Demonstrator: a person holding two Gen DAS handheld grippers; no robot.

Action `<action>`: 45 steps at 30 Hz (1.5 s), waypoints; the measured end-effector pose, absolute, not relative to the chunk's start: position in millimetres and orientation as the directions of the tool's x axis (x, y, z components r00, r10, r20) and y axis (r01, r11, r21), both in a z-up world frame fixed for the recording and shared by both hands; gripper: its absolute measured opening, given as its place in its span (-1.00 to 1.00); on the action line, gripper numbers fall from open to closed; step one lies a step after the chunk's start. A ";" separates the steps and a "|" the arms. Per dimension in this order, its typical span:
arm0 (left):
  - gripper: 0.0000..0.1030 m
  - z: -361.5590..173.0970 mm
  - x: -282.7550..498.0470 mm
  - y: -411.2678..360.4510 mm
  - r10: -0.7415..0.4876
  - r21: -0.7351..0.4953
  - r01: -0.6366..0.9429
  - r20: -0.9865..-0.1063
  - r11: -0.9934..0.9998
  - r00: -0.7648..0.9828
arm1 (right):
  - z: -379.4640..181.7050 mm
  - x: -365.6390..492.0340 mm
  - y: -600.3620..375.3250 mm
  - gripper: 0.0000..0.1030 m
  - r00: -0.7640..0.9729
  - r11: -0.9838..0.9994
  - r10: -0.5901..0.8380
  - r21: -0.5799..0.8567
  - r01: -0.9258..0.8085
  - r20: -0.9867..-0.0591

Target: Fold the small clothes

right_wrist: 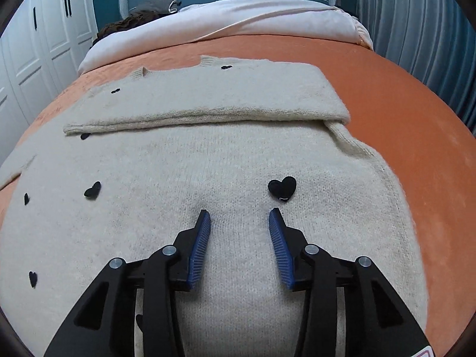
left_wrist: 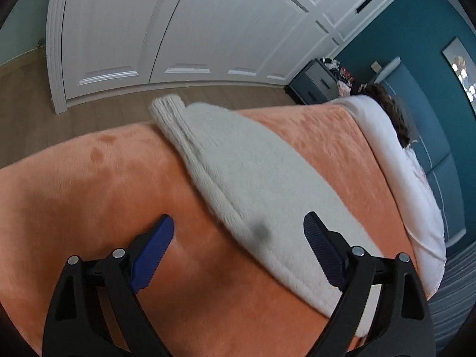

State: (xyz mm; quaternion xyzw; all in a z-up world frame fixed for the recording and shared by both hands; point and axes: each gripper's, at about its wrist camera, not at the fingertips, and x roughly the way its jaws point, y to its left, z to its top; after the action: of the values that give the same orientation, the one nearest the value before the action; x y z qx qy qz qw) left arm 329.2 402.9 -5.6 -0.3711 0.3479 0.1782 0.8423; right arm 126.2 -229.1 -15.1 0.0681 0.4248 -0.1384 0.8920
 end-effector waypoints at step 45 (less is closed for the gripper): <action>0.17 -9.6 358.8 131.0 -0.480 -0.736 -0.255 -0.623 0.627 0.618 | 2.1 306.9 -276.6 -0.39 0.605 0.835 0.148 0.427 0.347 -0.782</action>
State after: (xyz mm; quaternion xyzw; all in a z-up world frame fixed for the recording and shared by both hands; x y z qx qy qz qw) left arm 358.8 131.0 -9.6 -0.4260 0.4312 -0.0708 0.7922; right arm 306.9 -276.6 2.1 0.2812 0.4406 -0.0584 0.8505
